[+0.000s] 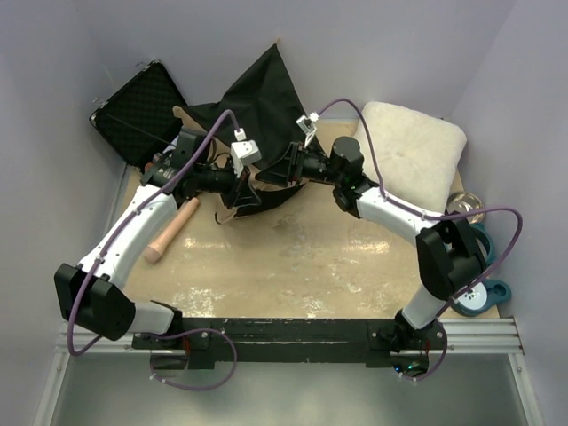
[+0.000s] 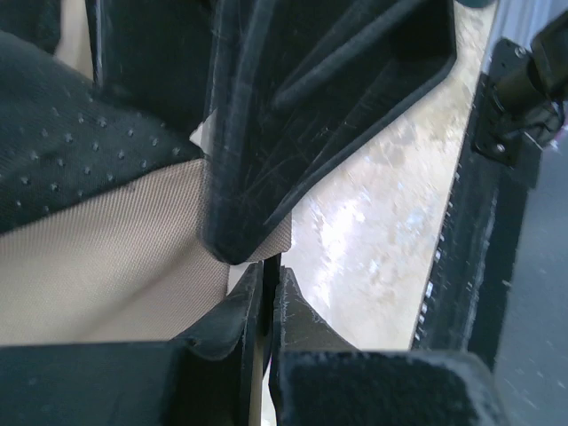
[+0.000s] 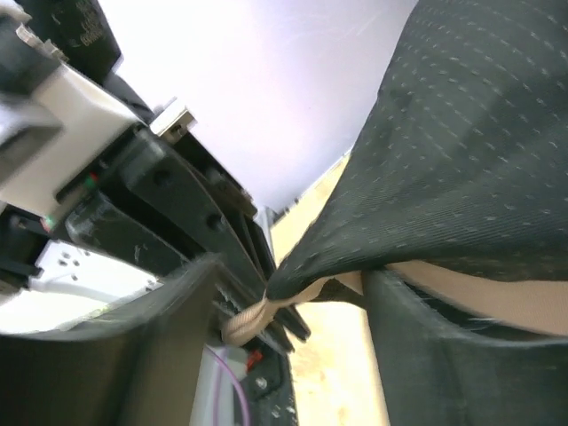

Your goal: Set up the pet tent

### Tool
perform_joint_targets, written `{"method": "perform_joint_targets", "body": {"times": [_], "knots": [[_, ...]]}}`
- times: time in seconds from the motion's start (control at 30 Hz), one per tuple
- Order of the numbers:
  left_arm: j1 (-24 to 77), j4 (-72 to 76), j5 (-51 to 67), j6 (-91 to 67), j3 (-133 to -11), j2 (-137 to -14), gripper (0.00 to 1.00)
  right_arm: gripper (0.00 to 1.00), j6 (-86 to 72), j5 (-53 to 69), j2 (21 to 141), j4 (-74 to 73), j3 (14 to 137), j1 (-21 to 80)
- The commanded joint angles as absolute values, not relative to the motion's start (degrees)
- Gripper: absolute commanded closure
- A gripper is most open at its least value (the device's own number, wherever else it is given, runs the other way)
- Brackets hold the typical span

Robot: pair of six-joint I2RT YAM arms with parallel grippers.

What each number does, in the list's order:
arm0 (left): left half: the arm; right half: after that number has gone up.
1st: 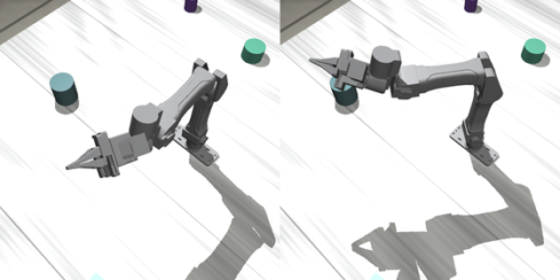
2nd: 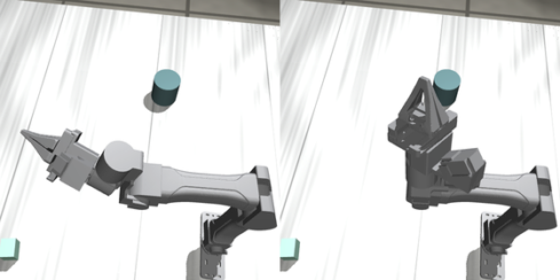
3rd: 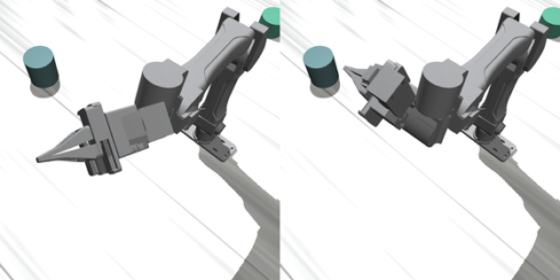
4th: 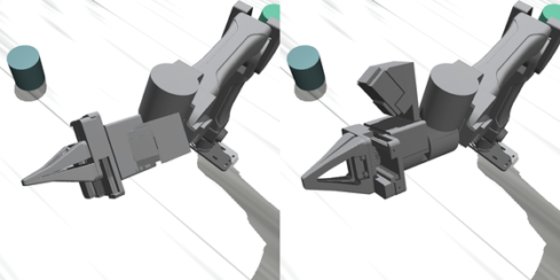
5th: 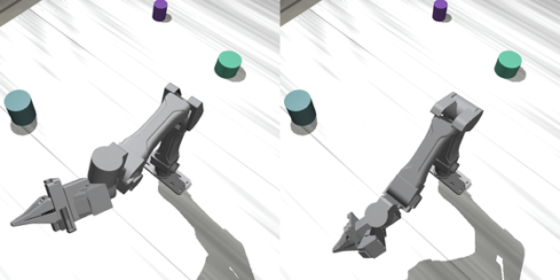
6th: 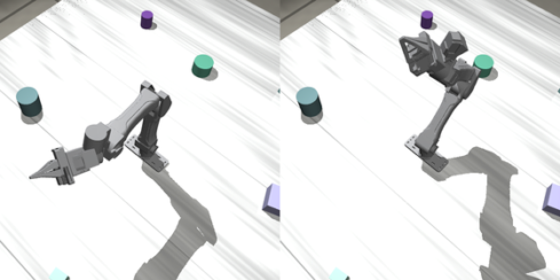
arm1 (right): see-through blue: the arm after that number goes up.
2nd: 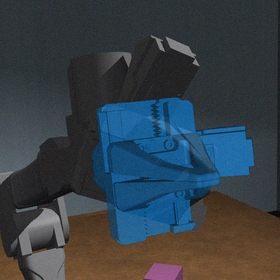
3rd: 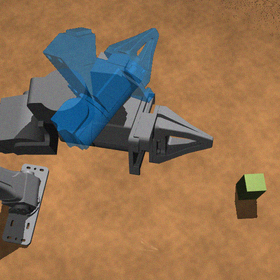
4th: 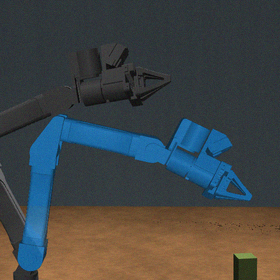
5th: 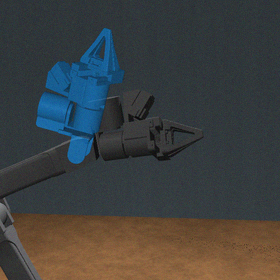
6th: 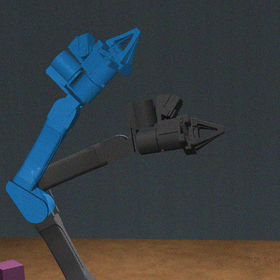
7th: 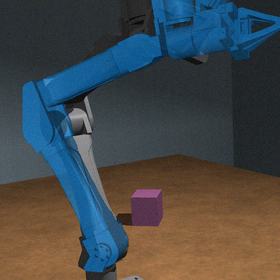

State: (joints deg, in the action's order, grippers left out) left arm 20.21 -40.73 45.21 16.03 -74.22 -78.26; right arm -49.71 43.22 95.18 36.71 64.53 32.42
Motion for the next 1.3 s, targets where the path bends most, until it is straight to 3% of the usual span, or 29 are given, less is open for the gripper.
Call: {"method": "perform_joint_targets", "body": {"times": [0.0,0.03,0.07,0.33,0.47,0.67,0.83,1.07,1.27], "knots": [[19.3,-35.8,43.5,17.1,-75.8,-74.5,1.00,0.22,-39.0,47.7,92.0,27.9,73.5,30.2],[19.3,-35.6,43.1,17.4,-75.8,-73.9,1.00,0.05,-36.8,49.1,91.8,25.9,75.8,29.1],[19.4,-34.9,42.5,17.0,-75.6,-73.4,1.00,0.02,-34.9,50.5,91.9,23.2,78.4,28.0],[19.4,-11.6,44.2,-1.9,-64.6,-67.9,1.00,0.02,-8.9,51.4,92.1,-8.1,94.2,23.5],[20.1,8.0,39.8,-14.0,-56.9,-65.3,1.00,0.02,-5.2,50.2,90.3,-14.0,95.0,18.6],[20.5,16.7,37.2,-17.9,-59.7,-66.4,1.00,0.02,2.1,44.6,87.8,-19.7,94.8,10.8],[20.2,14.3,32.1,-10.6,-68.7,-67.4,1.00,0.02,4.0,43.7,87.6,-20.6,93.9,6.6],[15.1,-2.2,53.7,4.7,-75.6,-66.5,1.00,0.02,9.3,43.3,88.2,-26.5,95.0,2.1],[14.6,-4.9,50.1,6.6,-76.8,-61.3,1.00,0.02,23.4,45.0,83.8,-35.4,90.3,1.9]]}}
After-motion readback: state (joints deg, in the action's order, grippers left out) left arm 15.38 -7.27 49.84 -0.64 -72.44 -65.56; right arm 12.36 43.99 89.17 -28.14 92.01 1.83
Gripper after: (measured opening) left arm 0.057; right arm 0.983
